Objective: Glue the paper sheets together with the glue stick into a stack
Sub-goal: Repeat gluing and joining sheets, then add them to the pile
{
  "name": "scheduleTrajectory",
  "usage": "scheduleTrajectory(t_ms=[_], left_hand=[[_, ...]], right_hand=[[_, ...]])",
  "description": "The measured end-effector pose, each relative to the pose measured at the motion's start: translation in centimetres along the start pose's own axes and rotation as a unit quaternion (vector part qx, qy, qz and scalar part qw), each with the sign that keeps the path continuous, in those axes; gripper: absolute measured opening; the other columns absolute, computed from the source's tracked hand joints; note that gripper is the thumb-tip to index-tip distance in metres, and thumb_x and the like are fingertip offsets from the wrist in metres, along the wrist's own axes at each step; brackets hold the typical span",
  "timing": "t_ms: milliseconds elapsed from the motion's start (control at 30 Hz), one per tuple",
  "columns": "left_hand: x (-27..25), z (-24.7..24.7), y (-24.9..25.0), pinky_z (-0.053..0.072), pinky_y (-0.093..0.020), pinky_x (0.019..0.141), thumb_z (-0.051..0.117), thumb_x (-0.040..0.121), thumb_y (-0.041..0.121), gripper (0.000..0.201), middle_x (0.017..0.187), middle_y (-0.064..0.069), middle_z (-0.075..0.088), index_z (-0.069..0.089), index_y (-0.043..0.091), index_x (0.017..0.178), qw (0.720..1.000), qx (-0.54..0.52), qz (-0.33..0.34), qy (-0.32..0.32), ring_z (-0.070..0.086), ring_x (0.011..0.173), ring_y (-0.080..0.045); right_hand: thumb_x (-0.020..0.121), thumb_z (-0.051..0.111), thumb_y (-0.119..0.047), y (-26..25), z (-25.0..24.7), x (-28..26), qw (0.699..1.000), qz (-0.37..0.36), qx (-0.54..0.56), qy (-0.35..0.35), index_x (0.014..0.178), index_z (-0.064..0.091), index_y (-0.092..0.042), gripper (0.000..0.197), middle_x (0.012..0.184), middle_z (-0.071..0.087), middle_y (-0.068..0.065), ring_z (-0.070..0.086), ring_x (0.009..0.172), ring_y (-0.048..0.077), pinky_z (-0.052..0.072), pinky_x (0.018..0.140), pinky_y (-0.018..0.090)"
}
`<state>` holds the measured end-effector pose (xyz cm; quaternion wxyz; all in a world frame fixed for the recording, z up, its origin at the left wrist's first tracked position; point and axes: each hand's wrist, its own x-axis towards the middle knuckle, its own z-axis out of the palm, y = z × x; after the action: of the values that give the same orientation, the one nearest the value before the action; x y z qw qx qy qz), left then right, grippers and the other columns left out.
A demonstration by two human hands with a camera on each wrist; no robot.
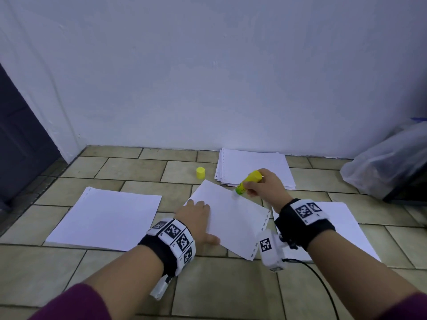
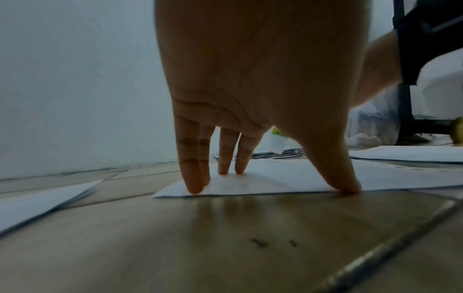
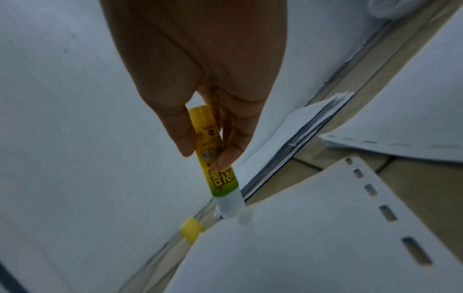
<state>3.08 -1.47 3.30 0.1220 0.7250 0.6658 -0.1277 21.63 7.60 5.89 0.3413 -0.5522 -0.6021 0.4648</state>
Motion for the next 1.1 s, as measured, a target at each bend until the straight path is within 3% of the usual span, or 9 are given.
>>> scheduleTrajectory(t_ms=[100,267,500,700,833,967,1100], left_hand=[[0.3,0.0,0.1,0.042,-0.038,0.098,0.063,0.072,0.07,0.085,0.13,-0.004,0.044,0.04,0.013,0.13,1.0,-0.004,-0.006,-0.005,0.035,0.125,-0.025],[0.5,0.0,0.1,0.043,-0.042,0.098,0.072,0.067,0.063,0.083,0.123,-0.007,0.043,0.041,0.012,0.125,1.0,0.0,0.007,-0.026,0.039,0.119,-0.025],[0.0,-0.6,-0.5,0.042,-0.04,0.099,0.076,0.067,0.056,0.082,0.123,-0.007,0.041,0.039,0.012,0.127,0.998,0.021,0.037,-0.037,0.039,0.118,-0.025],[-0.3,-0.7,-1.0,0.041,-0.04,0.101,0.076,0.067,0.058,0.088,0.129,-0.006,0.039,0.036,0.013,0.132,0.998,0.013,0.045,-0.036,0.036,0.121,-0.024],[-0.3,-1.1,-1.1,0.041,-0.038,0.099,0.078,0.067,0.056,0.092,0.13,-0.004,0.038,0.032,0.015,0.136,0.998,0.0,0.05,-0.035,0.035,0.121,-0.023],[-0.1,-1.2,-1.1,0.041,-0.042,0.101,0.076,0.069,0.053,0.105,0.137,-0.005,0.033,0.009,0.036,0.148,0.996,0.018,0.067,-0.058,0.036,0.125,-0.029],[0.1,-1.7,-0.8,0.042,-0.041,0.1,0.071,0.072,0.061,0.093,0.137,-0.007,0.032,0.018,0.042,0.146,0.993,0.057,0.07,-0.074,0.039,0.124,-0.028]], right_hand=[[0.083,0.065,-0.005,-0.5,2.1,0.5,0.995,-0.05,-0.087,0.015,0.091,0.051,-0.01,0.017,0.078,0.062,0.005,0.058,0.071,0.021,0.048,0.063,0.021],[0.087,0.062,-0.009,-2.0,4.7,1.7,0.979,-0.11,-0.17,-0.031,0.109,0.054,-0.005,0.024,0.098,0.064,0.011,0.058,0.087,0.025,0.046,0.068,0.023],[0.088,0.061,-0.008,-2.1,5.4,2.9,0.943,-0.139,-0.276,-0.12,0.116,0.052,-0.007,0.029,0.106,0.064,0.018,0.052,0.085,0.023,0.043,0.075,0.031],[0.09,0.061,-0.012,-2.6,1.6,1.7,0.886,-0.153,-0.383,-0.212,0.117,0.05,-0.013,0.029,0.093,0.06,0.005,0.049,0.084,0.018,0.037,0.071,0.026],[0.091,0.061,-0.013,-1.9,-2.1,-0.4,0.86,-0.141,-0.43,-0.238,0.117,0.05,-0.015,0.029,0.084,0.054,-0.003,0.051,0.078,0.016,0.036,0.059,0.018],[0.088,0.064,-0.013,-0.5,-4.6,-2.4,0.861,-0.144,-0.425,-0.238,0.109,0.052,-0.022,0.025,0.096,0.062,0.0,0.058,0.084,0.018,0.046,0.07,0.024],[0.088,0.064,-0.014,-0.1,-5.9,-3.1,0.843,-0.137,-0.447,-0.265,0.095,0.045,-0.036,0.03,0.098,0.065,0.0,0.06,0.085,0.018,0.052,0.078,0.033]])
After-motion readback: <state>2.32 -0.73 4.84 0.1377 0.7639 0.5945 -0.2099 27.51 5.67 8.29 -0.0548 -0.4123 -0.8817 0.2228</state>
